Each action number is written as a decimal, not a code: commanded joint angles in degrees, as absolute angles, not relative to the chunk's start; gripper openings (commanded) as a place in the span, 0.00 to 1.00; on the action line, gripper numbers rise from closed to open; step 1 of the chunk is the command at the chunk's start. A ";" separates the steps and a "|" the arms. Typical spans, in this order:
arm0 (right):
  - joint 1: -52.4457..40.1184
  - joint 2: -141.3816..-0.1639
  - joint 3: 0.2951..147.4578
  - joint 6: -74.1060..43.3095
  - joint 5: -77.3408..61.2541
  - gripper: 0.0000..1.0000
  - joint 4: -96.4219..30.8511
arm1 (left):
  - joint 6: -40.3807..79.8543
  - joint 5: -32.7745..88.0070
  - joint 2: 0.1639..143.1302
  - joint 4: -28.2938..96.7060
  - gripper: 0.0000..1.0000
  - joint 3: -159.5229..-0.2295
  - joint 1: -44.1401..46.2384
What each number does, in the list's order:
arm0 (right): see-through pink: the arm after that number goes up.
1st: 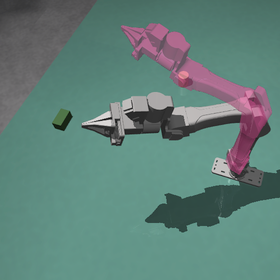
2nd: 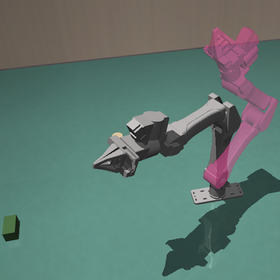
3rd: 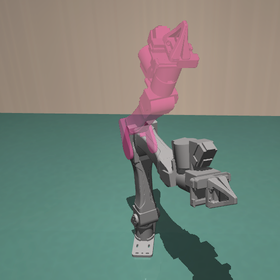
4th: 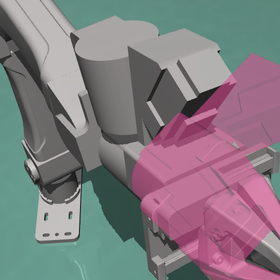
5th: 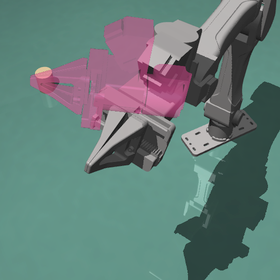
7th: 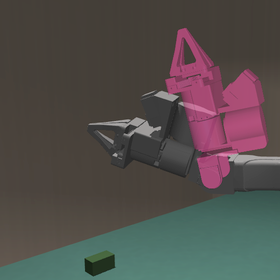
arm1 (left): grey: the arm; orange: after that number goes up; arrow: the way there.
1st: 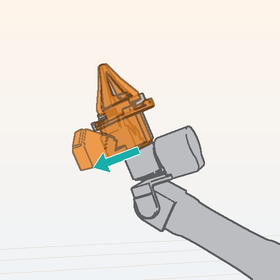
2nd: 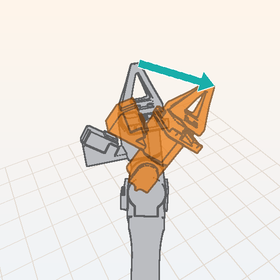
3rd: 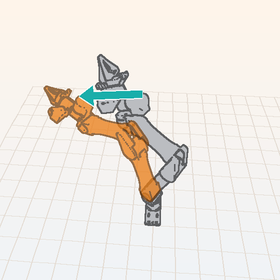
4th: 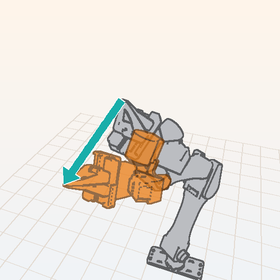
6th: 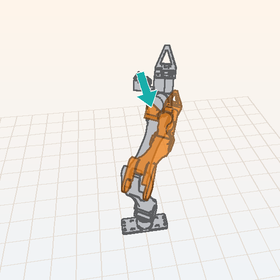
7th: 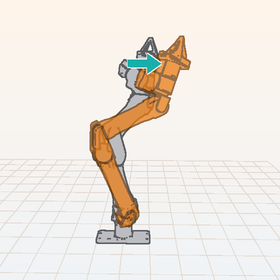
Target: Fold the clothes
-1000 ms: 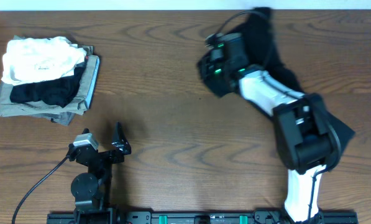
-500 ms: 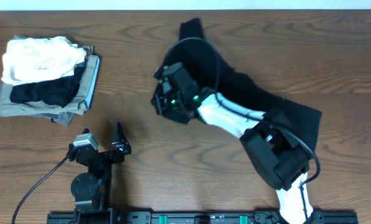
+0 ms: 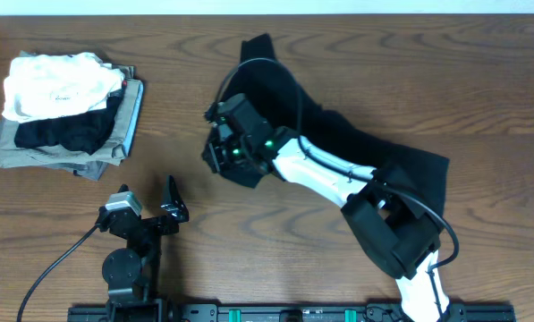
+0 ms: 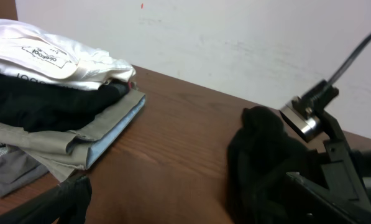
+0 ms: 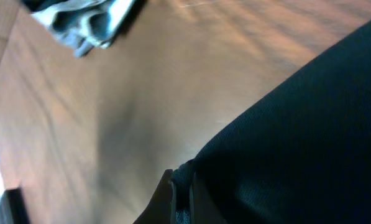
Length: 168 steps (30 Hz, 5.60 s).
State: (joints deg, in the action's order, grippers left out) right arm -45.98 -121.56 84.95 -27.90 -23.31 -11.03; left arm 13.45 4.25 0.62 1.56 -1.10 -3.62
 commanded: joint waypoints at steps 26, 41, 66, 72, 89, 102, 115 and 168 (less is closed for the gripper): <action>-40.62 -122.13 105.65 -20.60 -14.17 0.53 -46.15 | 12.91 4.86 0.23 3.64 0.98 -0.23 -3.40; -25.71 -114.89 118.37 -30.92 16.32 0.67 -85.01 | 12.91 4.86 0.23 3.64 0.98 -0.23 -3.40; -12.21 -109.38 102.89 -45.17 16.05 0.88 -89.23 | 12.88 4.86 0.23 3.64 0.98 -0.23 -3.40; -7.27 -109.40 102.54 -44.34 15.75 0.99 -88.90 | 15.33 6.17 0.23 3.55 0.98 -0.25 -3.40; -6.50 -109.40 99.68 -36.14 12.97 0.99 -83.59 | 11.77 18.20 17.82 13.04 0.98 -20.58 -3.42; -6.57 -109.40 99.68 -36.10 12.82 0.99 -84.20 | 6.24 13.87 65.28 34.09 0.98 -44.97 -3.62; -6.70 -109.40 99.68 -34.00 12.80 0.99 -83.77 | 1.72 14.28 82.43 29.98 0.98 -44.91 -3.62; -8.51 -98.24 99.68 -47.11 17.82 0.99 -89.30 | 21.15 20.10 41.10 34.96 0.06 -45.25 -2.04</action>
